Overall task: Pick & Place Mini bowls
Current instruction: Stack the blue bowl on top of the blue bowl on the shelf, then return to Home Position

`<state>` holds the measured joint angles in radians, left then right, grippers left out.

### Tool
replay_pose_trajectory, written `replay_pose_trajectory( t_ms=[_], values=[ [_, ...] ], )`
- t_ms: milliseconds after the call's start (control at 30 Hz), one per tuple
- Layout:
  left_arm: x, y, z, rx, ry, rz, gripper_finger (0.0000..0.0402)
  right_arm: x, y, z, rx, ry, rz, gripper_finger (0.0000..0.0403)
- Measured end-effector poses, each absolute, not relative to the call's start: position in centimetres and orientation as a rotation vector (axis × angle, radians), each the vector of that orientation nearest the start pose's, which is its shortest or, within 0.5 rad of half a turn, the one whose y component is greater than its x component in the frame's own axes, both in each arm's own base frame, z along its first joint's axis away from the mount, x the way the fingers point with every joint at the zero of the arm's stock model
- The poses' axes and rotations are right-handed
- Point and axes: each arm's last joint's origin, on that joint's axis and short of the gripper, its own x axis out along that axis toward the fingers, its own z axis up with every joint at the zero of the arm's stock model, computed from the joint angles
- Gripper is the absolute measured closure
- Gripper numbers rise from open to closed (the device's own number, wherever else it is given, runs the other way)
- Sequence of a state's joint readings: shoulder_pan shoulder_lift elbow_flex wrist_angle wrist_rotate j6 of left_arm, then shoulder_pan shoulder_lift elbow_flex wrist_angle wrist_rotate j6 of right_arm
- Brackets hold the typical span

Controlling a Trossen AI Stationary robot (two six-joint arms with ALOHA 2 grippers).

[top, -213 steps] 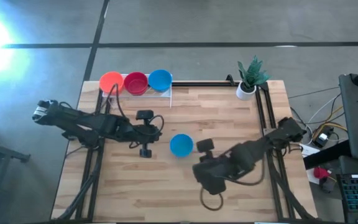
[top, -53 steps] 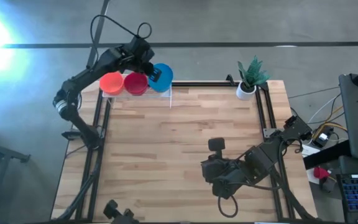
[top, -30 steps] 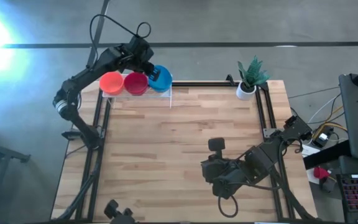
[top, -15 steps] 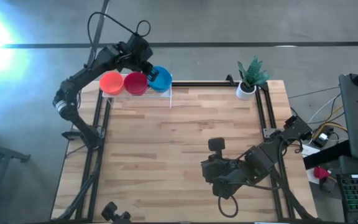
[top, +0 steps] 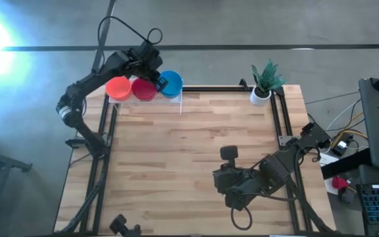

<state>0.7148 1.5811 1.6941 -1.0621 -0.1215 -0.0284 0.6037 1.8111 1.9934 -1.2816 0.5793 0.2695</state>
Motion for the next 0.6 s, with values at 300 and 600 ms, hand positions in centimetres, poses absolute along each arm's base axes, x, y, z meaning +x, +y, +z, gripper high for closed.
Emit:
replay_pose_trajectory(
  t_ms=[300,600],
  values=[
    [23.4,21.0,37.0,-0.254,0.946,0.816,0.0401,30.1,18.8,38.1,-0.362,0.897,-0.100,0.0376],
    [21.2,17.5,41.1,-0.138,0.821,0.771,0.0401,30.1,18.7,38.3,-0.386,0.871,-0.147,0.0376]
  ],
)
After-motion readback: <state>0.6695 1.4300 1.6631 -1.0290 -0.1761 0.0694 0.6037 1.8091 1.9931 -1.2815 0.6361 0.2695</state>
